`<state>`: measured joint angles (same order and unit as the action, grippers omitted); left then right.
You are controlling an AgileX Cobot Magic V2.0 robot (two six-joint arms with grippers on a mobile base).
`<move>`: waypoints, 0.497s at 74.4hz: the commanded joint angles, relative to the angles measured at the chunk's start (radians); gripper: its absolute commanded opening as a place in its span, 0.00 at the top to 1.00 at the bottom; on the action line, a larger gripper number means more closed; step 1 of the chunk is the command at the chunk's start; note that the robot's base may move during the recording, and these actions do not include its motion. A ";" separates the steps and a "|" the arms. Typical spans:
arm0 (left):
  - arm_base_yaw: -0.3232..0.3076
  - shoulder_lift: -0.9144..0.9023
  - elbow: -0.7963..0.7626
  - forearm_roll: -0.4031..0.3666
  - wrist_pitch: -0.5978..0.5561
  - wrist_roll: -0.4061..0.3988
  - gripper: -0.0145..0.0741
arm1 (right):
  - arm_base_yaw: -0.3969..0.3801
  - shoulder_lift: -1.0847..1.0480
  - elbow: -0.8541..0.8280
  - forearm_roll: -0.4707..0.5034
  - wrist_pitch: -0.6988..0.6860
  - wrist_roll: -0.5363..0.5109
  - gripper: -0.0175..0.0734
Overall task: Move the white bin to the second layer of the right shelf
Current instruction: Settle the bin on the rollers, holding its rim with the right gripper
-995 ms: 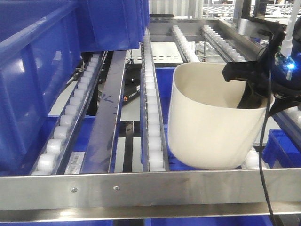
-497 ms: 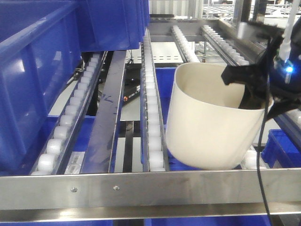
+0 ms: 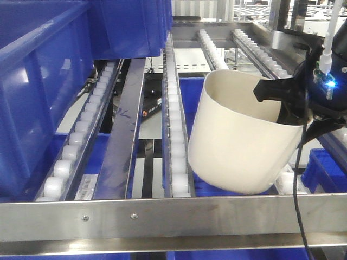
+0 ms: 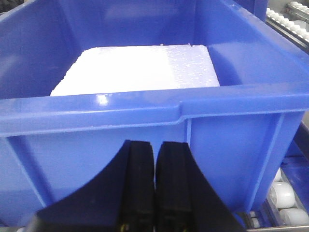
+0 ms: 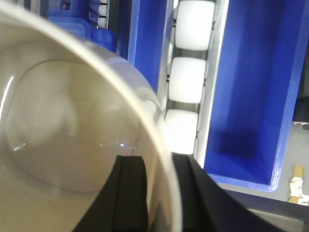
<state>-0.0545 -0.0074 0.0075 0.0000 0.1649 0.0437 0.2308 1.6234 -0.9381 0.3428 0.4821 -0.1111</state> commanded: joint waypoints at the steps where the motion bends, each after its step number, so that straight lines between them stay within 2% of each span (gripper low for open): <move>1: -0.003 -0.014 0.037 0.000 -0.087 -0.005 0.74 | -0.002 -0.043 -0.032 -0.002 -0.019 -0.007 0.75; 37: -0.003 -0.014 0.037 0.000 -0.087 -0.005 0.74 | -0.002 -0.120 -0.034 -0.002 -0.018 -0.007 0.74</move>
<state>-0.0545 -0.0074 0.0075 0.0000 0.1649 0.0437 0.2308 1.5560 -0.9381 0.3342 0.4953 -0.1111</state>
